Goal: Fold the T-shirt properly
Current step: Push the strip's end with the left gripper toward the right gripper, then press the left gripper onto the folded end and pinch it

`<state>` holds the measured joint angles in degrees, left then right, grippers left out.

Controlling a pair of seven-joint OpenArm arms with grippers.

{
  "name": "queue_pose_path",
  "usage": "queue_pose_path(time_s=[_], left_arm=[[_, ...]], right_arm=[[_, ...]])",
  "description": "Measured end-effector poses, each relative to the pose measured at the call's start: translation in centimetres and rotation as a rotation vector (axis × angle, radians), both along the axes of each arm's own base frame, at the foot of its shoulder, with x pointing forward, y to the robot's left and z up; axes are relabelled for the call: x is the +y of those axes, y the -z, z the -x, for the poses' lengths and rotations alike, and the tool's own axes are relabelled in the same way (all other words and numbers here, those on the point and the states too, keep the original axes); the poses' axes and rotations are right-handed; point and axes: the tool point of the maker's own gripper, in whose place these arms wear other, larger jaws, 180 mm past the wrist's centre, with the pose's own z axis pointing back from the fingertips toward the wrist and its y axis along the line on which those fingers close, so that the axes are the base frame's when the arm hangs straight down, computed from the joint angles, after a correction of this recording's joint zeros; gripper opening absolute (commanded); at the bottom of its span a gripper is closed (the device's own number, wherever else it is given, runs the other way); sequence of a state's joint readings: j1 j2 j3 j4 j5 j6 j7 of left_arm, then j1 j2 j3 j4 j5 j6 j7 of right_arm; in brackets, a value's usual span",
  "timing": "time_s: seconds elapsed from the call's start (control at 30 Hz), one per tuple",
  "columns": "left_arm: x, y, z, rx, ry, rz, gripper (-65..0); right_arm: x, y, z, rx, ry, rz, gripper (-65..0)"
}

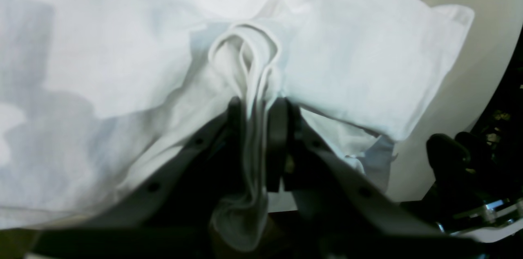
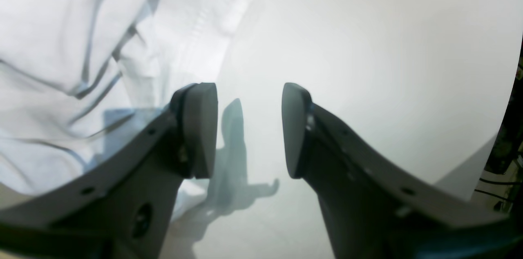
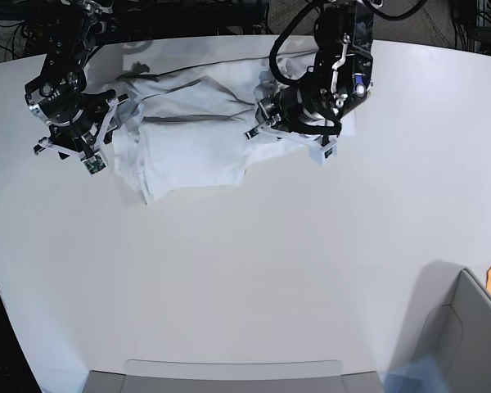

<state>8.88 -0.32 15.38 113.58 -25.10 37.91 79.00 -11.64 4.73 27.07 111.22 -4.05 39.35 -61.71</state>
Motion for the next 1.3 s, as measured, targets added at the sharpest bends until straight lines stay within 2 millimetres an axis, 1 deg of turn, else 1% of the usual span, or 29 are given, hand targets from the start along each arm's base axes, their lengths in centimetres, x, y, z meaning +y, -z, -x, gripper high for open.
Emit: queue_pose_path(time_s=[0.13, 0.27, 0.33, 0.4, 0.5, 0.57, 0.67, 0.7, 0.8, 0.87, 0.9, 0.97, 1.03, 1.1, 1.2, 1.27, 1.3], left_arm=[[-0.1, 0.4, 0.2, 0.015, 0.005, -0.001, -61.5], [-0.9, 0.4, 0.6, 0.008, 0.048, -0.013, -61.5], [-0.8, 0.5, 0.9, 0.019, 0.056, -0.010, -61.5], [0.0, 0.6, 0.5, 0.019, 0.026, -0.015, -61.5], [1.8, 0.7, -0.2, 0.020, -0.037, -0.024, -61.5], [2.4, 0.8, -0.3, 0.018, -0.050, -0.034, -60.4], [2.0, 1.6, 0.1, 0.039, -0.017, -0.051, -59.1], [1.6, 2.0, 0.5, 0.051, 0.005, -0.053, -59.3], [0.5, 2.1, 0.9, 0.051, 0.041, -0.053, -60.3], [0.5, 2.1, 0.8, 0.051, 0.043, -0.052, -59.0], [0.5, 2.0, 0.7, 0.050, 0.041, -0.049, -57.5], [0.4, 1.6, 0.1, 0.040, 0.046, -0.044, -51.8], [0.1, 1.2, -0.6, 0.016, 0.057, -0.048, -44.2], [-0.5, 1.1, -0.5, -0.008, 0.105, -0.077, -37.0], [-2.8, 1.4, 1.6, 0.013, 0.225, -0.064, -25.5], [-3.9, 1.4, 2.4, 0.016, 0.270, -0.058, -21.0], [-4.3, 1.3, 2.7, 0.018, 0.286, -0.050, -20.2]], right_arm=[[-0.1, 0.1, 0.2, 0.006, 0.001, 0.003, -39.0], [0.0, 0.3, 0.4, 0.012, 0.001, 0.003, -39.0], [-0.1, 0.3, 0.4, 0.011, 0.001, 0.003, -39.0], [0.0, 0.3, 0.4, 0.011, 0.000, 0.000, -39.0], [0.0, 0.3, 0.4, 0.010, 0.000, -0.001, -39.0], [0.0, 0.3, 0.4, 0.010, 0.000, -0.001, -39.0], [0.0, 0.2, 0.3, 0.007, 0.000, -0.001, -39.0], [0.0, 0.2, 0.2, 0.006, 0.000, 0.000, -39.0], [0.1, 0.0, 0.0, 0.000, -0.003, -0.002, -39.0], [0.5, 0.1, -0.1, 0.003, -0.019, 0.002, -39.0], [0.8, 0.1, -0.2, 0.004, -0.031, 0.001, -39.0], [1.3, 0.1, -0.3, 0.003, -0.045, -0.005, -39.0], [1.3, 0.1, -0.3, 0.002, -0.045, -0.006, -39.0], [1.1, 0.1, -0.2, 0.004, -0.044, 0.001, -39.0], [1.1, 0.1, -0.3, 0.003, -0.043, 0.002, -39.0], [1.1, 0.1, -0.2, 0.004, -0.044, 0.002, -39.0], [1.1, 0.1, -0.2, 0.005, -0.044, 0.003, -39.0]])
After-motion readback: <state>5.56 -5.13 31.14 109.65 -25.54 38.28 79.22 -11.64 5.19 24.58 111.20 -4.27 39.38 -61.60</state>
